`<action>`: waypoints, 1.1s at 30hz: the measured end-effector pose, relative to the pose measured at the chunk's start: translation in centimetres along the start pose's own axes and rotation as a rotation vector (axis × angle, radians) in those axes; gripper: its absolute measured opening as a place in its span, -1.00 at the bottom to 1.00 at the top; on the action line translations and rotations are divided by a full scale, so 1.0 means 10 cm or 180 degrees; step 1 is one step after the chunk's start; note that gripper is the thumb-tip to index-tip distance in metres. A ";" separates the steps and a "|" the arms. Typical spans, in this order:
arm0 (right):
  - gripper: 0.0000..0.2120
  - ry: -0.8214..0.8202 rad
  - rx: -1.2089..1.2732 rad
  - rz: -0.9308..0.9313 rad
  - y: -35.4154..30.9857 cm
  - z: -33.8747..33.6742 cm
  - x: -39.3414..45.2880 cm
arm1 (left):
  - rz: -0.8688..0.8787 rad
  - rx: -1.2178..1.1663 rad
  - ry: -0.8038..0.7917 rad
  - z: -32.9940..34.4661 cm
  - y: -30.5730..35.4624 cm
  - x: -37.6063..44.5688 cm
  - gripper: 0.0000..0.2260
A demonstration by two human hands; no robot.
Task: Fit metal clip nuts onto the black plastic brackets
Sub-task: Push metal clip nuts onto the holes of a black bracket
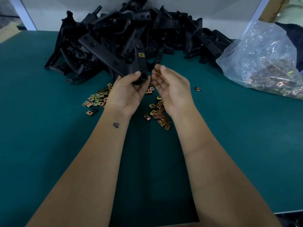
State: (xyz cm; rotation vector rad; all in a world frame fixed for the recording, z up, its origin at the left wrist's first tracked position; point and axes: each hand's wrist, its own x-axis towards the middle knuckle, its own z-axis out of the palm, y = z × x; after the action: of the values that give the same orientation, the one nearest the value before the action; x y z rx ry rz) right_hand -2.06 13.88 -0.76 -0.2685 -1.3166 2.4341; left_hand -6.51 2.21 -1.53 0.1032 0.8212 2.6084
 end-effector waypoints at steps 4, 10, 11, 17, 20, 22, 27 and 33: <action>-0.85 0.0015 -0.0224 -0.0247 0.01 -0.01 0.00 | -0.0095 -0.0094 -0.0033 0.00 0.00 -0.01 -0.86; -0.84 0.0070 -0.0512 -0.0319 0.04 0.01 0.01 | -0.0199 -0.0187 -0.0077 0.00 0.00 0.00 -0.83; -0.85 0.0082 -0.0520 -0.0309 0.05 0.02 0.01 | -0.0207 -0.0198 -0.0089 -0.01 0.00 0.01 -0.82; -0.88 0.0135 -0.0491 -0.0202 0.02 0.03 -0.01 | -0.0205 -0.0127 -0.0136 -0.02 -0.01 0.01 -0.78; -0.87 0.0124 -0.0511 -0.0189 0.01 0.04 -0.03 | -0.0221 -0.0090 -0.0158 -0.01 -0.01 0.01 -0.77; -0.87 0.0092 -0.0524 -0.0174 0.00 0.04 -0.03 | -0.0243 -0.0082 -0.0157 -0.01 -0.01 0.00 -0.77; -0.85 -0.0011 -0.0515 -0.0144 0.01 0.04 -0.02 | -0.0255 -0.0085 -0.0140 0.01 -0.01 0.00 -0.79; -0.86 -0.0097 -0.0602 -0.0121 0.01 0.03 -0.02 | -0.0252 0.0140 -0.0123 -0.01 -0.01 0.00 -0.78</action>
State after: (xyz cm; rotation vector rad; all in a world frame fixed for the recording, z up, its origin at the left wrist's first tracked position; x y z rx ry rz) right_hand -2.00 13.50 -0.70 -0.2533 -1.5533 2.2933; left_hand -6.54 2.26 -1.66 0.1303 0.8521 2.5074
